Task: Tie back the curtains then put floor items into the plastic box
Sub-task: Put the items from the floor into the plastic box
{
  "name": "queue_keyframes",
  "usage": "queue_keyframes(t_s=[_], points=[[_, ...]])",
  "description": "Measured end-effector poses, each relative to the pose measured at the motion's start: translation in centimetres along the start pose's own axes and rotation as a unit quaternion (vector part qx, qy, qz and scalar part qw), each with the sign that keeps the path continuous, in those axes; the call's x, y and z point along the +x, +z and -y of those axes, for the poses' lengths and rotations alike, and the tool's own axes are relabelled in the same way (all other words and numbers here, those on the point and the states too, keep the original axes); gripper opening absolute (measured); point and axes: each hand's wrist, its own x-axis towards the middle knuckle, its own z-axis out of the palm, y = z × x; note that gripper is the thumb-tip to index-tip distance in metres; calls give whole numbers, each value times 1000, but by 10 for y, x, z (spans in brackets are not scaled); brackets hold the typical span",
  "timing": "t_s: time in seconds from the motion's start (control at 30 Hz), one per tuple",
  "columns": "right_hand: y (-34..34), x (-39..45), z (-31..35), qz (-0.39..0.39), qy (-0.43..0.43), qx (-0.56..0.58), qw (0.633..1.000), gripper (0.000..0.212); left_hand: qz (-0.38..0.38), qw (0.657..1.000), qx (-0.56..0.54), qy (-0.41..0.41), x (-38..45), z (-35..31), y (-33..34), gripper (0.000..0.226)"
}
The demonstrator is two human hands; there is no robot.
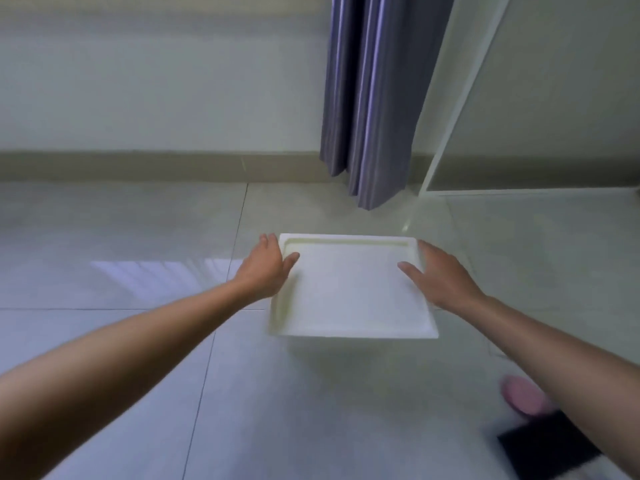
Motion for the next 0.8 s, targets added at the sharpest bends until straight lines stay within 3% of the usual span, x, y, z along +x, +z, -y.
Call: queue_keyframes(t_s=[0.1,0.27,0.53,0.8], points=[[24,0,1,-53,38,78,995,41,-29,996,-79,-30,-5,7,13,55],[36,-14,11,-65,75,103,990,53,-44,969,-238,-57,-26,0,32,37],[36,-19,22,-77,77,145,983,55,-70,949,-297,-77,-28,-7,31,31],[5,-32,68,-159,12,197,967,55,-153,927,-340,-33,-42,-2,2,37]])
